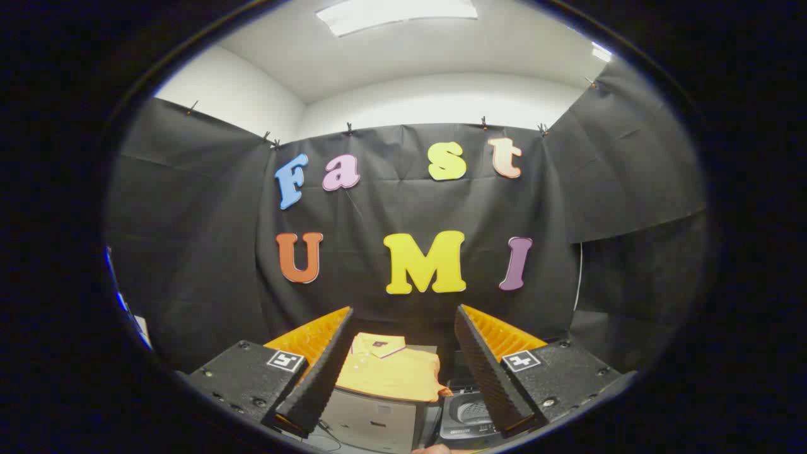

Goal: Put the clothes into the washing machine and then close the washing machine lid.

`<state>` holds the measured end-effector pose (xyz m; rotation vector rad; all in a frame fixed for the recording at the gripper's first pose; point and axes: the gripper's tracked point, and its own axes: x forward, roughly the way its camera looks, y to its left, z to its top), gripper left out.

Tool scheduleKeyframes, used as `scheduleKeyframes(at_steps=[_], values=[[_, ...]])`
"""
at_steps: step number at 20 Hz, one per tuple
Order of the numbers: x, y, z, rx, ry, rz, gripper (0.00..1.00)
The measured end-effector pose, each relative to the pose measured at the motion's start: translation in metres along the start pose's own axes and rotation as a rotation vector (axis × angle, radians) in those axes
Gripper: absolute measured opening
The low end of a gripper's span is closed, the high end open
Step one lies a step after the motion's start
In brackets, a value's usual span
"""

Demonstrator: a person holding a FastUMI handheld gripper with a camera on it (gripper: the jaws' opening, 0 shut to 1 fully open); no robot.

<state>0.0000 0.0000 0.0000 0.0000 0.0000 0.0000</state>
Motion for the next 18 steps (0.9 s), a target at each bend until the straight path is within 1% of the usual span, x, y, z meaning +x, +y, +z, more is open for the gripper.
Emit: scheduleKeyframes(at_steps=[4,6,13,18], values=[[0.007,-0.011,-0.022,-0.018,0.085,-0.010,0.99],[0.007,-0.015,-0.026,-0.017,0.100,-0.016,0.99],[0.008,-0.018,-0.014,0.016,0.055,-0.035,0.99],[0.009,-0.019,0.008,-0.036,-0.029,-0.073,0.99]])
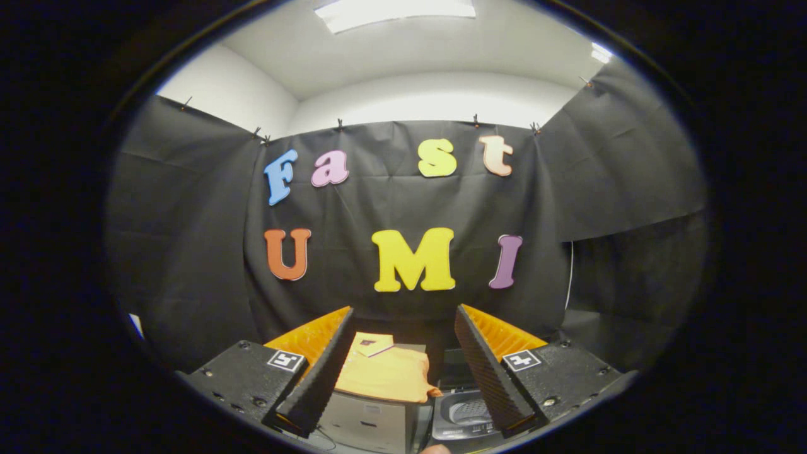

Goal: Put the clothes into the washing machine and then close the washing machine lid.

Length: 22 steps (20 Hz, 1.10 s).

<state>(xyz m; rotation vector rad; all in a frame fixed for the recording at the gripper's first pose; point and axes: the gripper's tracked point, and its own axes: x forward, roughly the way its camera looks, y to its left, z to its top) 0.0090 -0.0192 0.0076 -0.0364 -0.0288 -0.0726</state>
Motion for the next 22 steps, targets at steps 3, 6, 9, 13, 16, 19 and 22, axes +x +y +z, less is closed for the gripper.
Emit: scheduleKeyframes(at_steps=[3,6,9,13,16,19,22], values=[[-0.003,0.018,0.003,-0.005,-0.020,0.000,0.99],[0.001,0.024,0.001,0.007,-0.011,-0.021,0.99],[0.012,0.028,-0.004,0.029,0.015,-0.067,0.99],[0.034,0.046,-0.019,0.027,0.076,-0.091,0.99],[0.058,0.071,-0.040,0.027,0.163,-0.057,0.99],[0.092,0.094,-0.064,0.055,0.276,-0.007,0.99],[0.127,0.111,-0.093,0.069,0.392,0.040,0.99]])
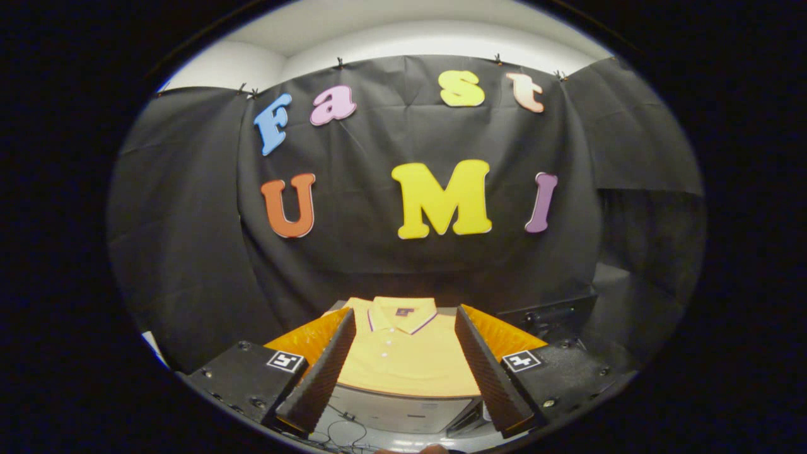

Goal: Put the clothes into the washing machine and then close the washing machine lid.

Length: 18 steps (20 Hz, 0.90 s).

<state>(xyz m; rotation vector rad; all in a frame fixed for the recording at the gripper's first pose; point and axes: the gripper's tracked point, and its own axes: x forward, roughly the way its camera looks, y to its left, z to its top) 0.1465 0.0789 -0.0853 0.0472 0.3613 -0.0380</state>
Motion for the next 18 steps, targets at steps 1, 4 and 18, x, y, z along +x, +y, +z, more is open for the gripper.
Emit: scheduleKeyframes(at_steps=[1,4,18], values=[[0.018,0.005,-0.004,0.005,0.048,0.016,0.99],[0.070,0.016,-0.022,0.009,0.199,0.060,0.99],[0.194,0.022,-0.096,-0.044,0.806,0.008,1.00]])
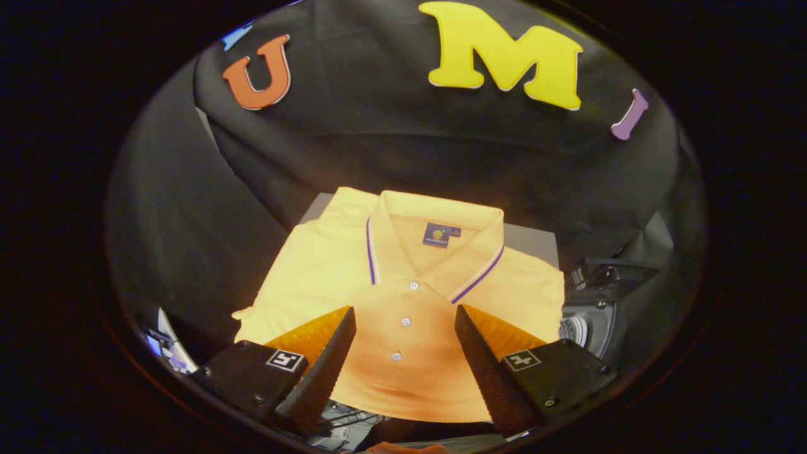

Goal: Put the clothes into the washing machine and then close the washing machine lid.

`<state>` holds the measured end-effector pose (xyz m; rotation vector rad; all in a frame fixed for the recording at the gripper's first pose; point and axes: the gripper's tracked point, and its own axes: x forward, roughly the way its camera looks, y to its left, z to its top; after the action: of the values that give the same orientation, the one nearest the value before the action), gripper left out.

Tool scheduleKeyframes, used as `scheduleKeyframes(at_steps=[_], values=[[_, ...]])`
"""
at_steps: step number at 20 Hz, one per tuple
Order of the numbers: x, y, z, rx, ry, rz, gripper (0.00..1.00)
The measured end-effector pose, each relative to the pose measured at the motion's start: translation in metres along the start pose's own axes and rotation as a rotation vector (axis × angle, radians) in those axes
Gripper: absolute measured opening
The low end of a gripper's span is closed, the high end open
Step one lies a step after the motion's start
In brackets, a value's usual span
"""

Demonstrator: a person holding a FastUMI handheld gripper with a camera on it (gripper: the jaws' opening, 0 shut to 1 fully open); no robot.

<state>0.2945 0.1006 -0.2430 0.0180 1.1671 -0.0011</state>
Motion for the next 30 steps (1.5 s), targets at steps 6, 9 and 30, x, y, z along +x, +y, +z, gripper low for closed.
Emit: scheduleKeyframes(at_steps=[6,9,30], values=[[0.026,0.007,-0.011,0.014,0.156,-0.017,0.99],[0.033,0.004,-0.013,0.033,0.186,-0.064,0.99],[0.041,0.009,-0.024,0.039,0.257,-0.097,0.93]])
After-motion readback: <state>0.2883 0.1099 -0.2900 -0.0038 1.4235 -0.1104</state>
